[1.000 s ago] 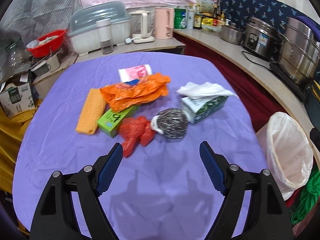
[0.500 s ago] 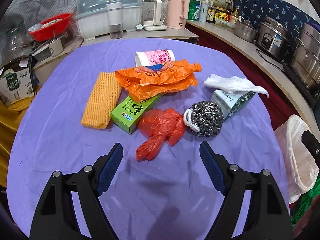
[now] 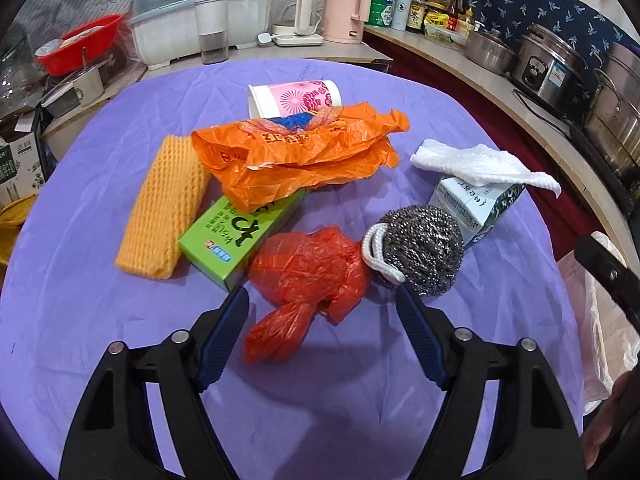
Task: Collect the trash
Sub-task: 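Grasp the red plastic bag with the left gripper while the right gripper grasps the white paper towel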
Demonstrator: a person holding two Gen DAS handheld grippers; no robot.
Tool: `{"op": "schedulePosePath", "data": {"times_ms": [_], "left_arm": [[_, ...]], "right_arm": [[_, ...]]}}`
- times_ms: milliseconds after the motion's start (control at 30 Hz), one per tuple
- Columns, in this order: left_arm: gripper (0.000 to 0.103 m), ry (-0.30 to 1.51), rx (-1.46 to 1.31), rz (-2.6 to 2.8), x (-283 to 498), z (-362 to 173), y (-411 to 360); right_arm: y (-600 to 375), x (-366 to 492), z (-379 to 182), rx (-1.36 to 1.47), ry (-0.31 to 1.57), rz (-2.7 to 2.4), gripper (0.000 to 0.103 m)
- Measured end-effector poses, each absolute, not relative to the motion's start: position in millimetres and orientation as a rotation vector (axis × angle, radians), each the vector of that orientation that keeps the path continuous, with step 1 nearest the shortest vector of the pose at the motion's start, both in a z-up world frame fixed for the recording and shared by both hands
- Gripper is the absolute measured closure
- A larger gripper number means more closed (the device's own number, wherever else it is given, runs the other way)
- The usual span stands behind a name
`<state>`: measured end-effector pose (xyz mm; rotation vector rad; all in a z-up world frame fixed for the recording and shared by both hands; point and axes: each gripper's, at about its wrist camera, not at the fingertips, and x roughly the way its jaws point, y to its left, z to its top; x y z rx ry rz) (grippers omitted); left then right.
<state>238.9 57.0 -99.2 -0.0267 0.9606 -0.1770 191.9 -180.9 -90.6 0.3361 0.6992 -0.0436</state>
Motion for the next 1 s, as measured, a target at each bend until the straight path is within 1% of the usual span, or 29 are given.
{"op": "schedulePosePath", "data": {"times_ms": [67, 100, 167, 233, 367, 600, 667, 700, 733, 767, 800, 833, 1000], "left_arm": [[0.044, 0.97, -0.028, -0.183, 241.5, -102.2, 55.5], [0.046, 0.972, -0.028, -0.182, 242.9, -104.1, 54.9], [0.054, 0.97, -0.024, -0.176, 244.6, -105.9, 54.4], [0.06, 0.972, -0.032, -0.177, 245.9, -106.9, 55.6], [0.064, 0.969, -0.043, -0.191, 247.3, -107.3, 57.7], [0.065, 0.969, -0.046, -0.195, 246.2, -108.2, 58.4], [0.065, 0.972, -0.052, -0.196, 246.4, -107.4, 59.0], [0.065, 0.973, -0.054, -0.197, 246.2, -106.8, 59.5], [0.066, 0.972, -0.057, -0.197, 245.7, -105.7, 60.4], [0.066, 0.972, -0.057, -0.197, 245.6, -104.9, 60.0], [0.066, 0.971, -0.057, -0.196, 245.1, -104.0, 60.3], [0.066, 0.97, -0.056, -0.194, 244.1, -103.0, 60.7], [0.067, 0.958, -0.062, -0.191, 237.0, -95.4, 63.9]], "right_arm": [[-181.6, 202.7, -92.9, 0.349, 0.698, -0.038, 0.044], [-182.4, 206.5, -93.8, 0.353, 0.698, -0.037, 0.044], [-183.8, 217.0, -95.7, 0.375, 0.7, -0.029, 0.044], [-184.8, 225.8, -97.1, 0.402, 0.702, -0.015, 0.044], [-185.2, 239.0, -98.7, 0.457, 0.702, 0.014, 0.044], [-183.8, 259.0, -101.6, 0.519, 0.69, 0.037, 0.044], [-183.7, 264.3, -102.2, 0.529, 0.689, 0.039, 0.054], [-183.1, 267.0, -102.1, 0.528, 0.693, 0.044, 0.067], [-182.9, 268.3, -101.8, 0.524, 0.698, 0.046, 0.074], [-181.6, 270.0, -101.1, 0.516, 0.703, 0.047, 0.086], [-181.4, 270.3, -100.0, 0.51, 0.703, 0.051, 0.094], [-181.1, 269.4, -98.0, 0.503, 0.7, 0.051, 0.098], [-181.9, 256.5, -77.6, 0.484, 0.649, 0.056, 0.099]]}}
